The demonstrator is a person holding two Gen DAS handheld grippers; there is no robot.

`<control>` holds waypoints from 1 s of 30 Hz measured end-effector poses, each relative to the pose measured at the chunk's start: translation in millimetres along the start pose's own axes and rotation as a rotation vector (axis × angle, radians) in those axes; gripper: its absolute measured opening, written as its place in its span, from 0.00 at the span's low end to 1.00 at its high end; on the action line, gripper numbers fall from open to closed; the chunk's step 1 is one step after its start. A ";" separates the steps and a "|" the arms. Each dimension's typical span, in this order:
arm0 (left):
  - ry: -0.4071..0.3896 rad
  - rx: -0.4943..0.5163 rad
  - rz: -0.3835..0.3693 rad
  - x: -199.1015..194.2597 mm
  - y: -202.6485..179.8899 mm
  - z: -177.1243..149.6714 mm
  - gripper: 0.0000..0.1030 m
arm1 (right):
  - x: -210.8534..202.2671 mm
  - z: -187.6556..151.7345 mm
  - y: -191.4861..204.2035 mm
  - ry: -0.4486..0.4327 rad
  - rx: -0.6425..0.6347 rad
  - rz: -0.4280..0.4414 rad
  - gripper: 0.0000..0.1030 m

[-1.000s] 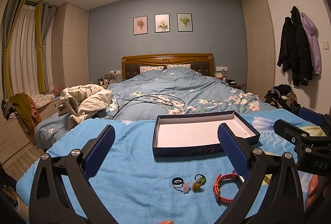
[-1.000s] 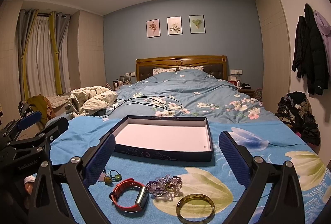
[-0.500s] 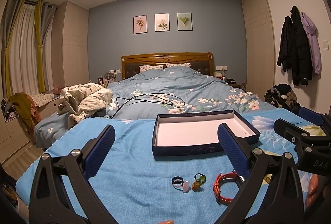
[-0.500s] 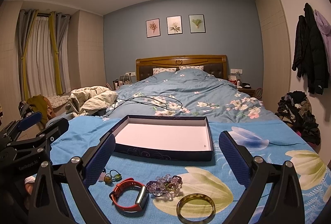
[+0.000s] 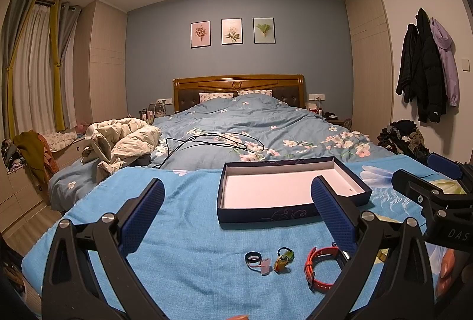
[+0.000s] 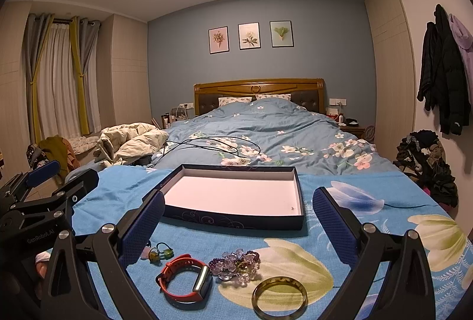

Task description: Organize jewelry

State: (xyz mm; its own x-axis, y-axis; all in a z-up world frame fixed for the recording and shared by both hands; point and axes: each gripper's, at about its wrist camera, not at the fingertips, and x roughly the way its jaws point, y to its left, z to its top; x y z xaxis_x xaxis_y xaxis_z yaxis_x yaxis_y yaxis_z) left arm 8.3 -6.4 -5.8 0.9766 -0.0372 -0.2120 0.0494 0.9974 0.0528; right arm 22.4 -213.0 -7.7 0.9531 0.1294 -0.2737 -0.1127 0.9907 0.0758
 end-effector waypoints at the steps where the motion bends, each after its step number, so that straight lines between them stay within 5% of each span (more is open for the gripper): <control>1: 0.000 0.000 0.001 0.2 0.3 0.4 0.95 | 0.4 0.1 -0.2 0.001 0.001 -0.001 0.94; 30: 0.016 -0.005 -0.014 5.7 0.5 -4.1 0.95 | 2.5 -1.7 -4.7 0.004 0.000 0.007 0.94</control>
State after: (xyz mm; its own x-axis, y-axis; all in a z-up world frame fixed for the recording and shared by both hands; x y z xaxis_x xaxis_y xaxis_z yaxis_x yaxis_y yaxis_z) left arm 13.0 -5.9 -11.0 0.9723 -0.0500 -0.2281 0.0618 0.9971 0.0452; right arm 24.8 -217.2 -10.3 0.9511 0.1369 -0.2768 -0.1196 0.9897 0.0783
